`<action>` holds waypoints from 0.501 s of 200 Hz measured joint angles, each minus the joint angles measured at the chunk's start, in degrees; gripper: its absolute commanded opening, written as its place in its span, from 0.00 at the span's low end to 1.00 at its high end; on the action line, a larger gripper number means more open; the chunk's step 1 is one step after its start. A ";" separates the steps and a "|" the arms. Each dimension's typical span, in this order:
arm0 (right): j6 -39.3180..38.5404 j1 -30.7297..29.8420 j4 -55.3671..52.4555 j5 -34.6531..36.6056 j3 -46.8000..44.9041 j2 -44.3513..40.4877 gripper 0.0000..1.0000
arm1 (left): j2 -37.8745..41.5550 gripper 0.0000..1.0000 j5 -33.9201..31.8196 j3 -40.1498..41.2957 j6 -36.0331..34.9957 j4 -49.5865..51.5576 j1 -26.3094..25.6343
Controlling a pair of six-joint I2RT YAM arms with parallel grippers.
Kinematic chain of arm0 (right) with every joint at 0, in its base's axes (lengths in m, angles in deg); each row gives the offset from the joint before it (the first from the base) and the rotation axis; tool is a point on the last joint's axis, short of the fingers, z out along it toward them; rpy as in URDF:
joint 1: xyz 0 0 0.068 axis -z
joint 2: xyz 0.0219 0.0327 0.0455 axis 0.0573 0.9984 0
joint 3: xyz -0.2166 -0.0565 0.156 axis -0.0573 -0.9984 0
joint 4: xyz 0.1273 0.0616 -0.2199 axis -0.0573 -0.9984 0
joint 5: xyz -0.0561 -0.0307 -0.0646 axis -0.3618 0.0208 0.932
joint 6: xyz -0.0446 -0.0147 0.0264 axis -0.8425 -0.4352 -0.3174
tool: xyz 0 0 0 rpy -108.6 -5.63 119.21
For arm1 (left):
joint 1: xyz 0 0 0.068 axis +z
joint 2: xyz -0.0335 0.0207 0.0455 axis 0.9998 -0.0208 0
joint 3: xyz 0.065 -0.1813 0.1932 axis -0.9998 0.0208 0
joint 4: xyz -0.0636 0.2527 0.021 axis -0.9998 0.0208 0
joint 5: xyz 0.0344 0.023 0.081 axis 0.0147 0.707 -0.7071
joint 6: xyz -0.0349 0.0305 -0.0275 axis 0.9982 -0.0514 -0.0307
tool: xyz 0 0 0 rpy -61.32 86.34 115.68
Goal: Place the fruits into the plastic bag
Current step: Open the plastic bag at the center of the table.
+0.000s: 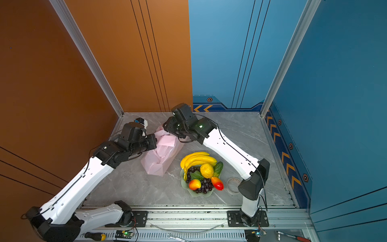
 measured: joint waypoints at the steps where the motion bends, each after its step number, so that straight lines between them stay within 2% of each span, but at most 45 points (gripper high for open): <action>1: -0.44 0.07 -0.48 0.00 -0.02 -0.09 0.86 | 0.04 0.00 0.15 0.00 -0.04 0.00 0.15; 5: -1.16 0.28 -1.81 0.37 -0.09 -0.55 0.95 | 0.22 0.00 0.63 0.00 -0.26 -0.04 0.68; 10: -2.47 0.55 -3.43 0.76 -0.15 -1.07 1.00 | 0.42 0.00 1.31 0.00 -0.46 -0.07 1.27; 56: -10.67 4.63 -16.85 1.57 -0.28 -8.00 1.00 | 3.72 0.00 9.90 2.51 -1.05 -2.84 7.39; 100: -13.84 1.38 -21.27 0.63 -1.55 -8.52 1.00 | 4.81 0.00 14.67 5.79 -0.42 -4.70 9.53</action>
